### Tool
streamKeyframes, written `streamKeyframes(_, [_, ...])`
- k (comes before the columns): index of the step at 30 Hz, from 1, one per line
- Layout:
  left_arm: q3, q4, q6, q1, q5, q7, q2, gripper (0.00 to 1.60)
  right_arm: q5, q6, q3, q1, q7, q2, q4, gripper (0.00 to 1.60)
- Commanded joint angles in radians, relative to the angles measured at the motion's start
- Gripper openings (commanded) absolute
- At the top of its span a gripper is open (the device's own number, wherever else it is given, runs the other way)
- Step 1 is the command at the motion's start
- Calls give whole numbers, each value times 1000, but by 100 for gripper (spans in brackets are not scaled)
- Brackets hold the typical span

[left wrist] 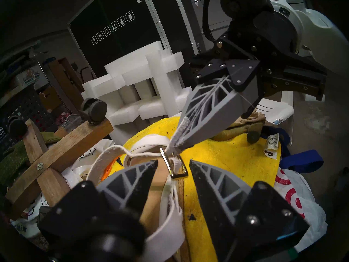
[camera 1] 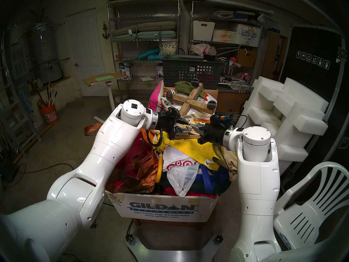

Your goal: Unbuckle a shoe

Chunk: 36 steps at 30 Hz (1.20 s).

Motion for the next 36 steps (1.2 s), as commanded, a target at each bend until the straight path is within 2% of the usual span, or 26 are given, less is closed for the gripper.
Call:
streamKeyframes(1, [-13,-10,1,-21,-14,-8,-3,100,5,0,0,13,0,-4,-20,0])
streamKeyframes(3, [-14,-8,-2,-19,-14,-12,-2,95,5,0,0,13,1,-4,-20,0])
streamKeyframes(4, [-15,-8,-3,-19,-14,-14,-1,74,5,0,0,13,1,-4,-20,0])
streamKeyframes(5, [-16,-8,-5,-18,-15,-16,0,65,5,0,0,13,1,-4,-20,0])
streamKeyframes(6, [-16,-8,-5,-18,-14,-17,0,50,5,0,0,13,1,-4,-20,0])
streamKeyframes(7, [-17,-8,-5,-18,-14,-18,0,43,5,0,0,13,1,-4,-20,0])
streamKeyframes(8, [-18,-8,-6,-17,-14,-19,0,24,5,0,0,13,1,-4,-20,0])
streamKeyframes(9, [-19,-8,-5,-16,-14,-19,0,16,5,0,0,13,1,-4,-20,0])
streamKeyframes(10, [-19,-10,-5,-15,-14,-20,0,1,5,0,0,13,1,-4,-20,0])
streamKeyframes(36, [-23,0,-19,-8,-5,-33,-3,0,0,1,11,14,-2,0,-21,0])
